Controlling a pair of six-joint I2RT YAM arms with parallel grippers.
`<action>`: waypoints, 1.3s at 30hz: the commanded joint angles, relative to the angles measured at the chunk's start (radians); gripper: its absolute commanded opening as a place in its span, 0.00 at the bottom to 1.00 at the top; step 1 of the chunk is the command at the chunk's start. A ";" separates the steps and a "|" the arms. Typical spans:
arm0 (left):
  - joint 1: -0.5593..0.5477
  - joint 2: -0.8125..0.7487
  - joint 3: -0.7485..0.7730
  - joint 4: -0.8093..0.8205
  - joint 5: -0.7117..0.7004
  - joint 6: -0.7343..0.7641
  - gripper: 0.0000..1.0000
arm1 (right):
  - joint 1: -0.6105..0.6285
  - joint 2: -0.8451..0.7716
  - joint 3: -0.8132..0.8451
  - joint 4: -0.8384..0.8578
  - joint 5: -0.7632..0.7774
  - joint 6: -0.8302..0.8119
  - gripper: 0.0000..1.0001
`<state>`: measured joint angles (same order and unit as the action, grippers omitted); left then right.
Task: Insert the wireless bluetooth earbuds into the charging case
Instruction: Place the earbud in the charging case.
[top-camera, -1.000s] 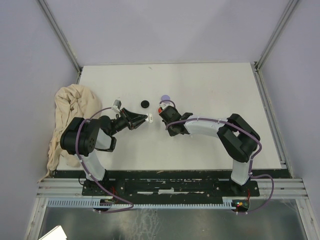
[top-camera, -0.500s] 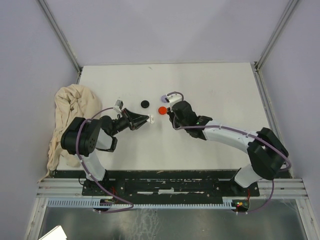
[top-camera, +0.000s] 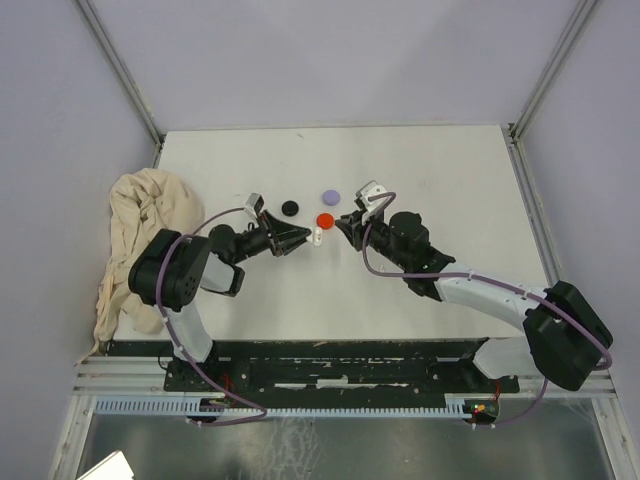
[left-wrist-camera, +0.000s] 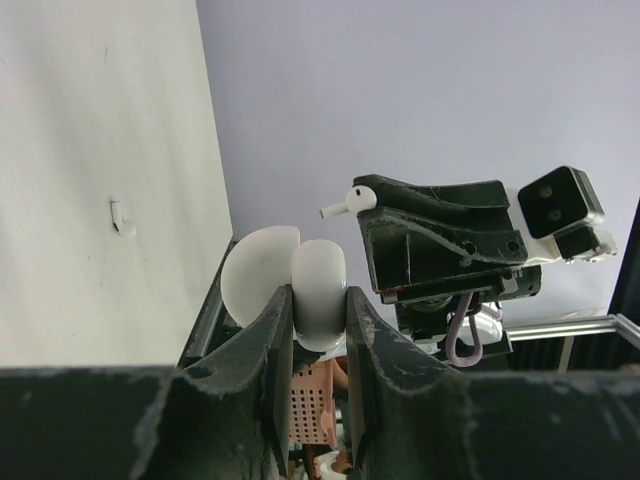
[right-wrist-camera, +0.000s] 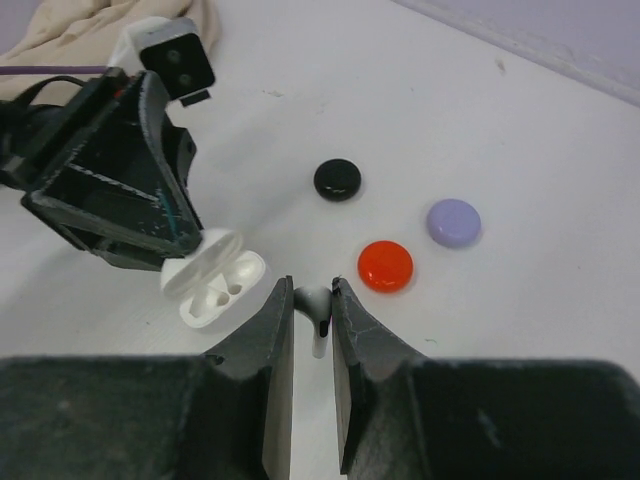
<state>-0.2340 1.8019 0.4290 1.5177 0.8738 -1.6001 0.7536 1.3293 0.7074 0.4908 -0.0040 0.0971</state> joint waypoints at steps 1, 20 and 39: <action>-0.039 0.045 0.050 0.121 0.035 -0.076 0.03 | -0.007 -0.026 -0.023 0.222 -0.156 -0.050 0.01; -0.085 0.100 0.108 0.212 0.020 -0.193 0.03 | -0.011 0.075 -0.091 0.391 -0.310 -0.089 0.02; -0.096 0.070 0.102 0.211 0.018 -0.194 0.03 | -0.021 0.114 -0.109 0.404 -0.312 -0.094 0.01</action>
<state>-0.3229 1.9156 0.5140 1.5246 0.8753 -1.7466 0.7376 1.4410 0.6025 0.8307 -0.2962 0.0097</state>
